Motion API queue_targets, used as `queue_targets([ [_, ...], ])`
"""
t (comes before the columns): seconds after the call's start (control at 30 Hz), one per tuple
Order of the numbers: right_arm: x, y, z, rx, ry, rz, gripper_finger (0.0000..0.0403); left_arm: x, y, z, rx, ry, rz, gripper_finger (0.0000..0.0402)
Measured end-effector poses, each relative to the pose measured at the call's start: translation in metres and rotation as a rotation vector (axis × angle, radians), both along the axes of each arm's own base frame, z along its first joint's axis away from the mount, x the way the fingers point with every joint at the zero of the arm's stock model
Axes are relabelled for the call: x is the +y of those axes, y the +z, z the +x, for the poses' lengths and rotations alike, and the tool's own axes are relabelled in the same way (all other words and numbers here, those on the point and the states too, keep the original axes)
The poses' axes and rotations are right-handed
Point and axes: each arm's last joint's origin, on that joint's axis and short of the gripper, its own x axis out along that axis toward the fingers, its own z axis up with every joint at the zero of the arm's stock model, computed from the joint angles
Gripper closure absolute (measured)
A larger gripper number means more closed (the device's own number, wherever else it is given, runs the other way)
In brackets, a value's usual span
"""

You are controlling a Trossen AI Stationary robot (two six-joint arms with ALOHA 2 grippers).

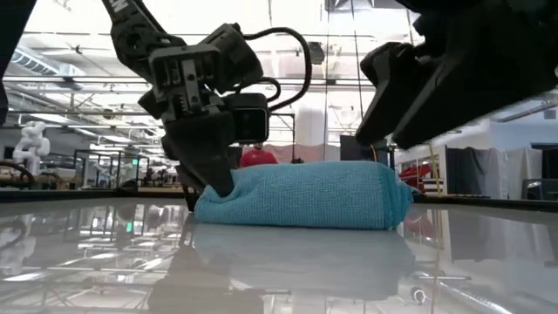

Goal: Roll towel
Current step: Roll the blue microfiber towel

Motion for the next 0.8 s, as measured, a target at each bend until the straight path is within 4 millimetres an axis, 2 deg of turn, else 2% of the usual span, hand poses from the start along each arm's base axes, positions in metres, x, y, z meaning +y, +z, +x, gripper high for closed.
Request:
queue_targets([
  [0.2, 0.006, -0.022, 0.002, -0.002, -0.039, -0.115, 0.0184, 0.005, -0.005, 0.002, 0.048, 0.018, -0.073, 0.0379],
  [0.4, 0.005, -0.028, 0.003, 0.000, -0.063, -0.160, 0.0184, 0.010, -0.004, 0.002, 0.076, 0.022, -0.146, 0.0379],
  [0.6, -0.007, -0.031, 0.004, 0.052, -0.155, -0.127, 0.0185, 0.016, -0.002, 0.005, 0.072, 0.033, -0.164, 0.0377],
  [0.8, -0.018, -0.034, 0.007, 0.106, -0.218, -0.054, 0.0220, 0.016, 0.001, 0.008, 0.046, 0.045, -0.171, 0.0329],
])
